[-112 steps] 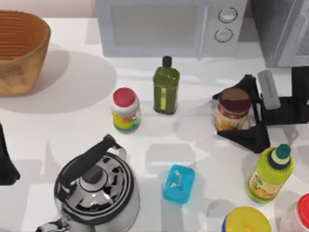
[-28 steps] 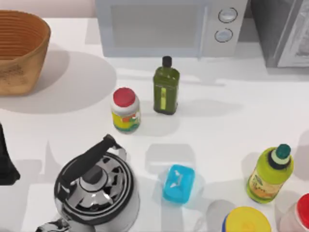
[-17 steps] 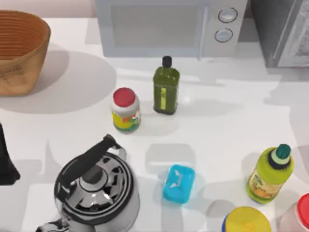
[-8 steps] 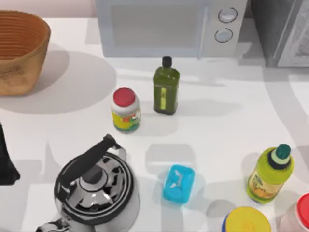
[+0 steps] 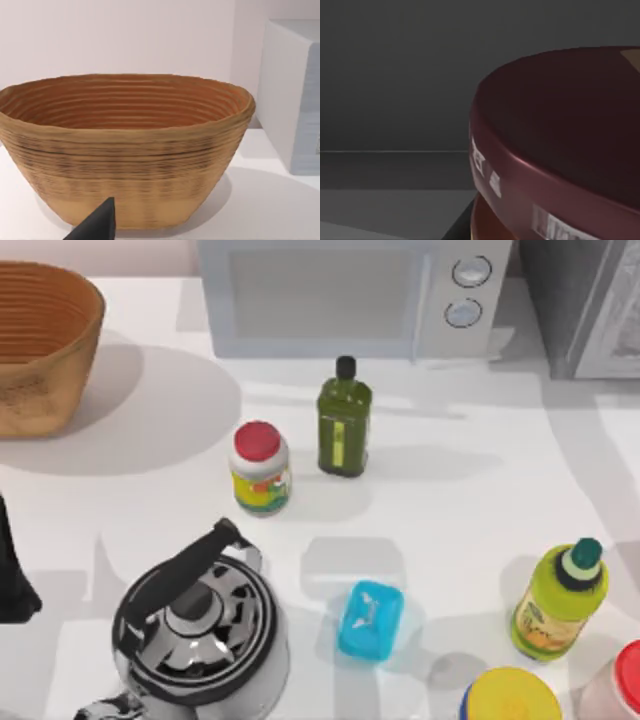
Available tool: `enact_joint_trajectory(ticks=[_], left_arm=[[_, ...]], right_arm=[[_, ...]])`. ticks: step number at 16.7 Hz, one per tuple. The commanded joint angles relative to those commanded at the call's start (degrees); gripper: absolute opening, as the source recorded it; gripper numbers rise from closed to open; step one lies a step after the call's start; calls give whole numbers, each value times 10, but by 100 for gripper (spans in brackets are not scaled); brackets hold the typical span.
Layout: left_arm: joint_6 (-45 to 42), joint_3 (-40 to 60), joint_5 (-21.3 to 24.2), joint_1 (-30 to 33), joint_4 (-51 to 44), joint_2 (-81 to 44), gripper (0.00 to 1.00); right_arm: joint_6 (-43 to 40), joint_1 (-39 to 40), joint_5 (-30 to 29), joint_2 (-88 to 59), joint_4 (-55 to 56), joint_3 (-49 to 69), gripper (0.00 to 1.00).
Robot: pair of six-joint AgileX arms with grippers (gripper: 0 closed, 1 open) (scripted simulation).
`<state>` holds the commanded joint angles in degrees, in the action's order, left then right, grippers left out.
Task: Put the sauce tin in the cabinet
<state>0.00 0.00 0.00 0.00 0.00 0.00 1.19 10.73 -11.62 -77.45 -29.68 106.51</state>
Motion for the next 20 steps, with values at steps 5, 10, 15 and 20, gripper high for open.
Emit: enact_joint_trajectory(ticks=[5, 10, 15, 20], left_arm=[[0, 0, 0, 0, 0, 0, 100], [0, 0, 0, 0, 0, 0, 100], [0, 0, 0, 0, 0, 0, 100], [0, 0, 0, 0, 0, 0, 100]], right_arm=[[0, -9, 13, -79, 9, 68, 0], [-1, -27, 19, -157, 22, 136, 0], [-3, -38, 33, -245, 32, 204, 0], [-1, -49, 44, -295, 45, 250, 0]])
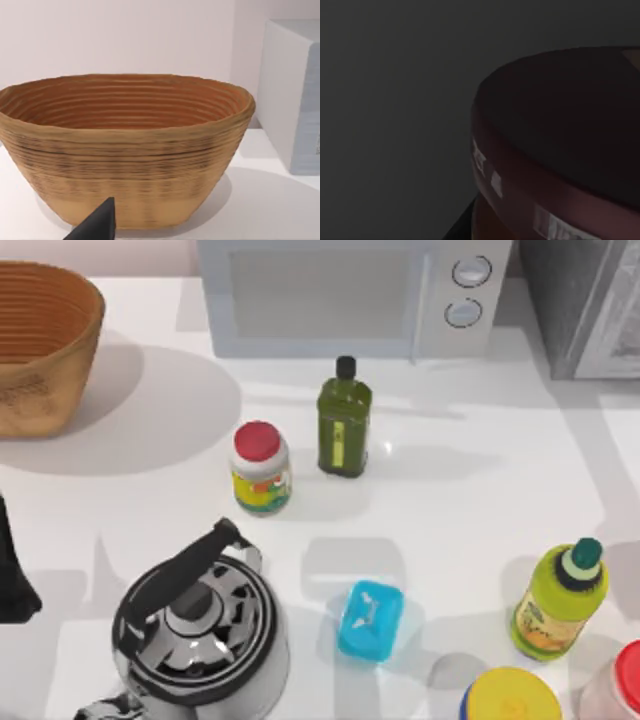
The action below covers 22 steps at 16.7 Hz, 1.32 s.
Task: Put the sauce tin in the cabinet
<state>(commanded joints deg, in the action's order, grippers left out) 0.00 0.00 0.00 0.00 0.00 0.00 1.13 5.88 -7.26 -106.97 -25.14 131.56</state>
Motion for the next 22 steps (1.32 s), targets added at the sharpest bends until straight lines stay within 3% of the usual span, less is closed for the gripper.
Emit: enact_joint_trajectory(ticks=[3, 16, 22], left_arm=[[0, 0, 0, 0, 0, 0, 100], [0, 0, 0, 0, 0, 0, 100], [0, 0, 0, 0, 0, 0, 100]], right_arm=[[0, 0, 0, 0, 0, 0, 0], [0, 0, 0, 0, 0, 0, 98], [0, 0, 0, 0, 0, 0, 100]])
